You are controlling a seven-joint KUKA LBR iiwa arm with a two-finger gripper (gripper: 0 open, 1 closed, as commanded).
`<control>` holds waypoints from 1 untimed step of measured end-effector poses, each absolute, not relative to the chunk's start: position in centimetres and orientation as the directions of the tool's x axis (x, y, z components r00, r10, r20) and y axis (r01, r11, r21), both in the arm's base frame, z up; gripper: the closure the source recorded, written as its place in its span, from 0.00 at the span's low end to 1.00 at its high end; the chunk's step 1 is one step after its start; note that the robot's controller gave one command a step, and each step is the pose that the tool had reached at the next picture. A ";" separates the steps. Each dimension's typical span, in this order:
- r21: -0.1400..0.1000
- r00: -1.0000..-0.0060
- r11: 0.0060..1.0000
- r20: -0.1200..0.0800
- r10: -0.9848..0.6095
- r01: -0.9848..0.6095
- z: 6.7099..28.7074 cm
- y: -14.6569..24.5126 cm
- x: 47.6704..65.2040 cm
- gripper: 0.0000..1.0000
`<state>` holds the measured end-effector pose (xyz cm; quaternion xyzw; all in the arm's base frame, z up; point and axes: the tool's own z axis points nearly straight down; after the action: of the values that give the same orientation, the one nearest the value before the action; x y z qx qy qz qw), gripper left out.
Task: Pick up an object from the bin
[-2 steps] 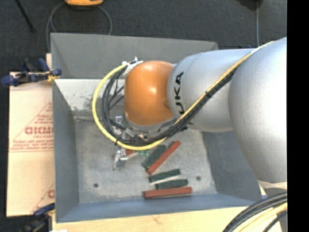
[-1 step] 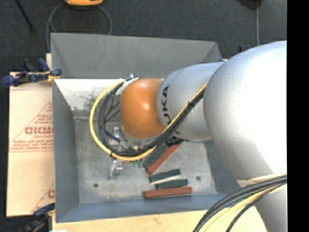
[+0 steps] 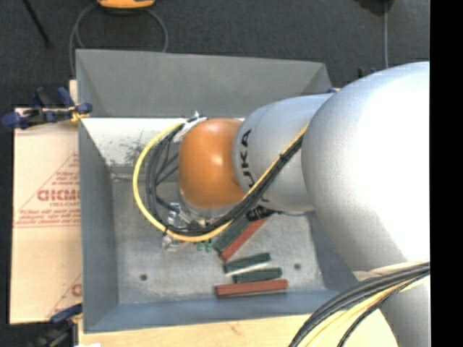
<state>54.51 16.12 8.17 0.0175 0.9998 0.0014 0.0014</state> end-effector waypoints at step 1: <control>0.002 -0.999 0.999 -0.002 0.039 0.039 8.1 16.1 54.5 0.00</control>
Offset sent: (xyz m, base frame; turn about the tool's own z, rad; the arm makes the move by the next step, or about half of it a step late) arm 0.0000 0.0000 0.0000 0.0000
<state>54.50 16.05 8.14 0.0194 0.9998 0.0012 0.0011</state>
